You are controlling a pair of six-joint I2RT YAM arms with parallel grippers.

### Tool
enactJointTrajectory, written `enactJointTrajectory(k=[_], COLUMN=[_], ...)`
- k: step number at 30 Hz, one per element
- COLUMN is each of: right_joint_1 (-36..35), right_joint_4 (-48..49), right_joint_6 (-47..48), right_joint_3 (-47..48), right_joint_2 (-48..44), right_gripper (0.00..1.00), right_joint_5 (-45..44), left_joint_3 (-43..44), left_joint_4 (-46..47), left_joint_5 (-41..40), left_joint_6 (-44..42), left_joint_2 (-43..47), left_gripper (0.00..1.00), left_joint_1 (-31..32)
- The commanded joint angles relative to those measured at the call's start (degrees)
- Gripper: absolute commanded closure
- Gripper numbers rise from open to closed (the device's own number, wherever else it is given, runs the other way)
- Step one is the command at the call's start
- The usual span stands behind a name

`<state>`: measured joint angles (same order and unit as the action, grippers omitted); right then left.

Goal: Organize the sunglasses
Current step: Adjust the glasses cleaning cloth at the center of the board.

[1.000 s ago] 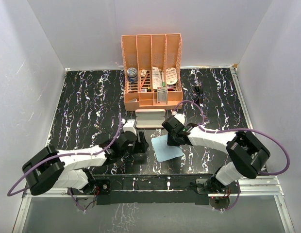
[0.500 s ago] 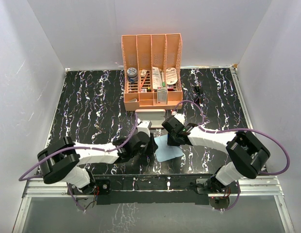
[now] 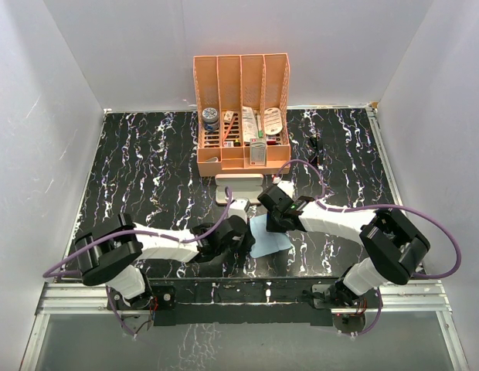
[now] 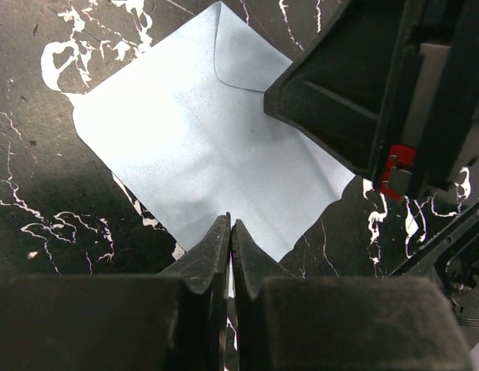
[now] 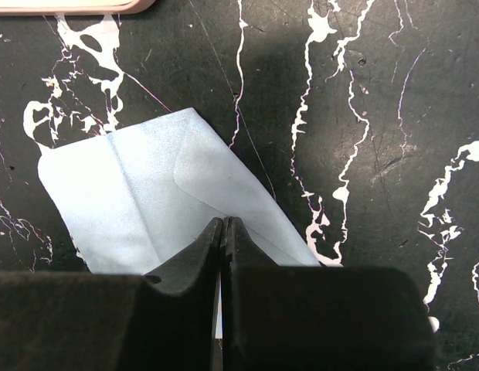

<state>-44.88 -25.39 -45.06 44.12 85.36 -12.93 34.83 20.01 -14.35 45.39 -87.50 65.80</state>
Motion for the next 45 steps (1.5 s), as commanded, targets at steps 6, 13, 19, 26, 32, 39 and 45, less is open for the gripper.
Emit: enactJointTrajectory(k=[6, 13, 19, 26, 32, 39, 45], right_joint_1=[0.3, 0.6, 3.5, 5.8, 6.0, 6.6, 6.7], right_joint_4=[2.3, 1.8, 2.5, 3.3, 1.5, -2.5, -3.0], right_joint_6=[0.3, -0.3, 0.3, 2.5, 3.9, 4.1, 4.4], right_joint_3=[1.1, 0.9, 0.4, 2.7, 4.3, 5.3, 2.9], right_joint_2=[-0.8, -1.4, -1.5, 0.5, 0.5, -2.4, -5.8], right_gripper=[1.0, 1.0, 1.0, 1.0, 1.0, 0.99, 0.98], right_joint_5=[-1.0, -2.9, -3.8, -3.8, -4.9, -8.1, -4.3], left_joint_3=[1.4, 1.6, 1.1, 1.0, 1.0, 1.2, 0.9], left_joint_4=[0.7, -2.1, -2.9, -3.3, -3.5, -4.4, -5.3], left_joint_5=[-2.2, -3.3, -3.7, -3.4, -3.3, -3.7, -3.7], left_joint_6=[0.9, 1.3, 1.8, 1.8, 1.8, 1.3, 1.4], left_joint_2=[-3.9, -4.2, -4.0, -4.0, -3.8, -3.2, -2.7], left_gripper=[1.0, 1.0, 1.0, 1.0, 1.0, 1.0, 1.0], left_joint_1=[0.6, 0.9, 1.3, 1.5, 1.5, 1.5, 1.5])
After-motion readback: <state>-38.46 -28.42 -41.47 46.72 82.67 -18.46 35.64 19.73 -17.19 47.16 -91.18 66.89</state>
